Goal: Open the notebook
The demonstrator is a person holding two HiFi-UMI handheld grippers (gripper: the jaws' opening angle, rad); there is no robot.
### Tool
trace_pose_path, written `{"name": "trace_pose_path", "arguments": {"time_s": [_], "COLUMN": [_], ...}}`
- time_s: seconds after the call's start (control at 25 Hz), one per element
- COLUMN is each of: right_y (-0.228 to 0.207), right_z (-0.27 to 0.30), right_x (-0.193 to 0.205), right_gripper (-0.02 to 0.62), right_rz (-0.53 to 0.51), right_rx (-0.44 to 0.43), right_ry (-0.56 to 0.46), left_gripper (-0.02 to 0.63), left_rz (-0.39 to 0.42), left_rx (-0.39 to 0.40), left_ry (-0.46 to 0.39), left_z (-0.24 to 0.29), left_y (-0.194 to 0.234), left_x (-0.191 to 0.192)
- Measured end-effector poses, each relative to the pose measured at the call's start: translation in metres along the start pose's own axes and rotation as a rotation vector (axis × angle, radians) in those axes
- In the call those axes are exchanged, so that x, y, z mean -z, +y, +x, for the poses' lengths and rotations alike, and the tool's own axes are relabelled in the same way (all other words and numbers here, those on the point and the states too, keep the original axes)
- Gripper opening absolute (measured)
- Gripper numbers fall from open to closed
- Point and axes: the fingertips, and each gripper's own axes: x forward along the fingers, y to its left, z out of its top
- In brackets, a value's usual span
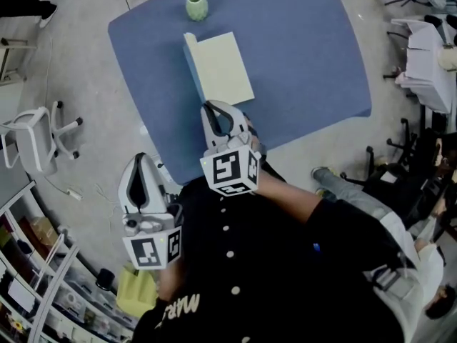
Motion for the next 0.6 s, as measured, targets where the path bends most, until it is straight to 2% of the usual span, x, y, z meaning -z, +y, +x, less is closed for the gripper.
{"name": "trace_pose_path", "arguments": {"time_s": [0.28, 0.6], "right_y": [0.058, 0.116], "right_z": [0.014, 0.048], "right_x": [-0.018, -0.01], "right_gripper": [0.032, 0.041], "right_rz": [-0.204, -0.311], "right_rx": [0.025, 0.019], "right_ry": [-0.06, -0.061], "left_gripper": [0.003, 0.003], "left_rz": [-0.012, -0.024], "left_rx": [-0.034, -0.063], "left_ry": [0.004, 0.023], "left_z": [-0.022, -0.041], "left_y": [0.023, 0.059], "left_x": [0.002, 0.013]}}
